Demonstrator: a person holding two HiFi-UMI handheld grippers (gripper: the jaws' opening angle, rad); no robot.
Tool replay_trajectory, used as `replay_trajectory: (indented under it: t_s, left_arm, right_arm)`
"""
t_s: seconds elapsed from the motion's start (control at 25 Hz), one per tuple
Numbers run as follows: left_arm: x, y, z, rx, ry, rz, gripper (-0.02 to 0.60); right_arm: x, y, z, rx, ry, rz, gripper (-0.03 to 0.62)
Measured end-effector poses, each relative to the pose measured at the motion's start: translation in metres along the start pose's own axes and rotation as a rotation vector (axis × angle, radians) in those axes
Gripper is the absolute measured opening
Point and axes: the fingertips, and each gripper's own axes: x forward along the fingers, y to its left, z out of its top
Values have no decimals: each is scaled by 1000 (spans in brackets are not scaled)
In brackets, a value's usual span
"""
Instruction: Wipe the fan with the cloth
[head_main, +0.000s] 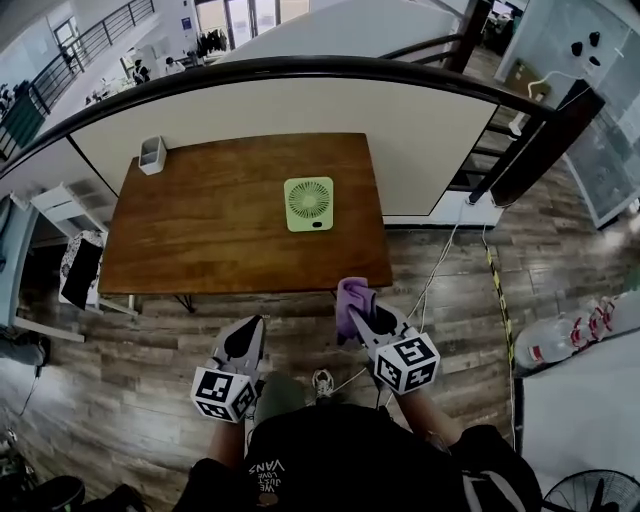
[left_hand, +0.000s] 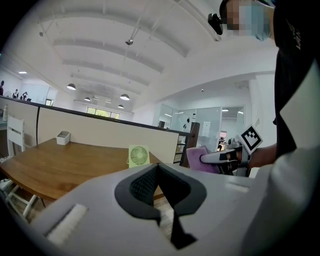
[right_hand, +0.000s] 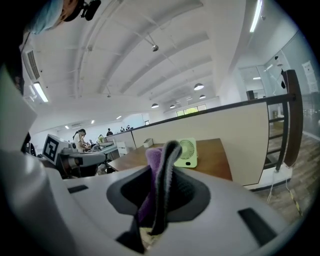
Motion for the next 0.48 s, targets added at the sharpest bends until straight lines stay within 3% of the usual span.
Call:
replay_trajectory:
  t_s: [0.28,0.48]
  left_arm:
    - [29,39,0,-40,18,-3,11]
    - [61,68,11,-35,28,-84,11]
  right_arm:
    - [36,-8,6,18,20,-26,94]
    - [64,-16,20,27,9,-105,94]
